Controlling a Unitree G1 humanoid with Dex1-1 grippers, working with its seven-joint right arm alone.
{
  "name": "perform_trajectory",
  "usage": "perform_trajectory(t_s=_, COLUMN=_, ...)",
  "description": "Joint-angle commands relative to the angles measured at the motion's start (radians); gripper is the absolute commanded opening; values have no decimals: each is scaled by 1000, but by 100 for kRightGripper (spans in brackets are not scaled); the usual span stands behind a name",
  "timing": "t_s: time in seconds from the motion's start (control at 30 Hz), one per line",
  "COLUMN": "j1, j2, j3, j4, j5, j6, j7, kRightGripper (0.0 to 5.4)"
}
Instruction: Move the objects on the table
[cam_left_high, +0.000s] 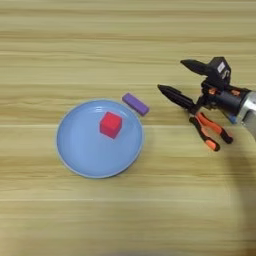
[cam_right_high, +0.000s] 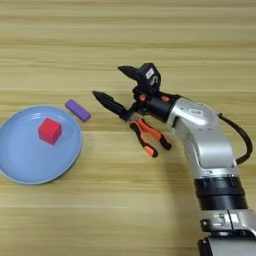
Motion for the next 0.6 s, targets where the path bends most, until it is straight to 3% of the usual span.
perform_trajectory(t_s=0.03, j1=-57, j2=3, j3=26, j4=-59, j5=-2, j6=-10, j7=-13, kRightGripper=536)
perform_trajectory(t_s=0.4, j1=-75, j2=80, j3=182, j4=-47, j5=-58, j6=-13, j7=2, kRightGripper=536)
perform_trajectory(t_s=0.6, j1=-87, j2=118, j3=217, j4=-9, j5=-95, j6=-24, j7=-11, kRightGripper=536)
